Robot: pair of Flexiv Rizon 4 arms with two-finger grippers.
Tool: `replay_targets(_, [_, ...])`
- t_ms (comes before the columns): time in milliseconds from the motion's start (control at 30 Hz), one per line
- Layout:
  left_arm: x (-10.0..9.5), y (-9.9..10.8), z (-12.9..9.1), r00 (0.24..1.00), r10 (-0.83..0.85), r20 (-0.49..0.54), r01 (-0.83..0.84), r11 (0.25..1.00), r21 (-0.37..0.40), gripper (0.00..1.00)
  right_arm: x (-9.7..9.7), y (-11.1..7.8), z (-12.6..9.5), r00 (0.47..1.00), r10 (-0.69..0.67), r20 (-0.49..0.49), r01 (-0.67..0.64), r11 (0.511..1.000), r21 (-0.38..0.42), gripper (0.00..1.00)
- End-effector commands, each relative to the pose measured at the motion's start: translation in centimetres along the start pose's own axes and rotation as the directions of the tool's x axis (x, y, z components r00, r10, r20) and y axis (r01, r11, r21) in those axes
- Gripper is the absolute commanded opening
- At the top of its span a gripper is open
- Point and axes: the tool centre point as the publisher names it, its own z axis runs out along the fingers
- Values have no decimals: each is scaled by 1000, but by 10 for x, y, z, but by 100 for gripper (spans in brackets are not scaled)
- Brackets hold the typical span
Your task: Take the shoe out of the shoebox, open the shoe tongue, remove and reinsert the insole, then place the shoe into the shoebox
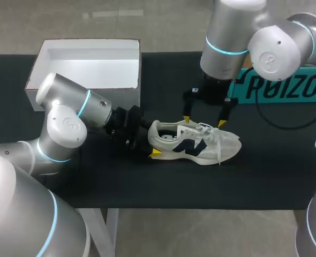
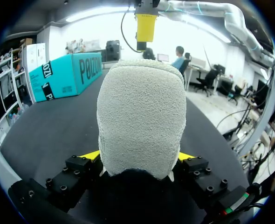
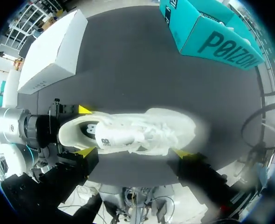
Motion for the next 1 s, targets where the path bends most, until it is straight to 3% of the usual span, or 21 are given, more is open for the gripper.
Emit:
replay_targets(33, [-1,1,3,1000,1,-1,-1,1000,0,0,21,-4,3,998,-1,59,3,1000,-30,100])
replay_targets(400, [-1,1,3,1000,1,-1,-1,1000,0,0,57,-2,43,988,-45,147,50,998,-33,100])
replay_targets(533, [-1,1,3,1000,1,-1,-1,1000,0,0,58,2,53,983,-40,177,45,999,-28,100])
replay_targets(667, [-1,1,3,1000,1,-1,-1,1000,0,0,45,7,61,978,1,209,3,1000,-19,100])
replay_targets(733, [-1,1,3,1000,1,-1,-1,1000,0,0,38,6,59,977,25,210,-21,1000,-17,84])
replay_targets(767, [-1,1,3,1000,1,-1,-1,1000,0,0,35,6,58,976,31,217,-28,999,-21,84])
replay_targets(800, [-1,1,3,1000,1,-1,-1,1000,0,0,30,5,55,974,38,222,-34,999,-21,57])
replay_targets(833, [-1,1,3,1000,1,-1,-1,1000,0,0,27,5,54,973,46,228,-41,999,-24,47])
replay_targets(867, [-1,1,3,1000,1,-1,-1,1000,0,0,24,6,54,971,48,234,-43,999,-26,47])
replay_targets(900, [-1,1,3,1000,1,-1,-1,1000,0,0,20,6,52,969,54,242,-49,998,-27,36])
replay_targets(933, [-1,1,3,1000,1,-1,-1,1000,0,0,16,6,49,967,62,249,-55,998,-32,33])
replay_targets(967, [-1,1,3,1000,1,-1,-1,1000,0,0,15,6,48,965,67,253,-60,998,-36,13])
replay_targets(1000, [-1,1,3,1000,1,-1,-1,1000,0,0,11,5,43,965,70,254,-63,997,-37,0])
